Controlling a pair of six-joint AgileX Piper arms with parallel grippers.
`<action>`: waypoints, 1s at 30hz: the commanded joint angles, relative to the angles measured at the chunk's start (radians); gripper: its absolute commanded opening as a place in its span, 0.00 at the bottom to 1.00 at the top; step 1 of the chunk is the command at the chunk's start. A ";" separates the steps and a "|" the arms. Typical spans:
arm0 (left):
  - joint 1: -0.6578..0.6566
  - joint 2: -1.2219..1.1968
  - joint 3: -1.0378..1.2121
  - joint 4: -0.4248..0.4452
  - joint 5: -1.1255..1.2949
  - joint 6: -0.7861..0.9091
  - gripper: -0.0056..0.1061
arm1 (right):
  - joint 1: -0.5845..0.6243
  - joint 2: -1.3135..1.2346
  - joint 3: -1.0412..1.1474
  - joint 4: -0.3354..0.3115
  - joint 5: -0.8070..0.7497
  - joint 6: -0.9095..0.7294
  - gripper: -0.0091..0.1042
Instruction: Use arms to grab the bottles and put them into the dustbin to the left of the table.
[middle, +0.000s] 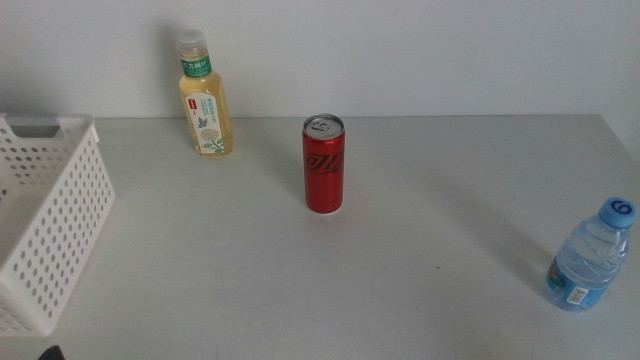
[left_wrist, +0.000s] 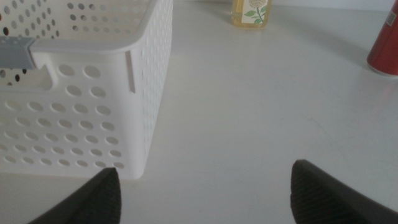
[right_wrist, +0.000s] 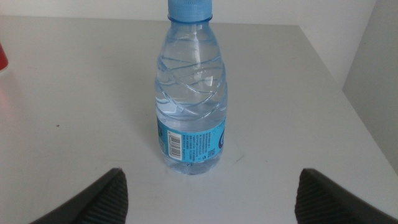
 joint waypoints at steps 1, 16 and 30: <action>-0.009 0.003 -0.001 -0.005 -0.119 -0.010 0.89 | -0.006 -0.021 -0.009 -0.011 -0.066 -0.005 0.91; -0.391 0.678 -0.001 0.010 -0.879 -0.002 0.89 | -0.006 -0.021 -0.009 -0.011 -0.066 -0.005 0.91; -0.585 1.263 0.001 0.000 -1.560 -0.001 0.89 | -0.006 -0.021 -0.009 -0.011 -0.066 -0.005 0.91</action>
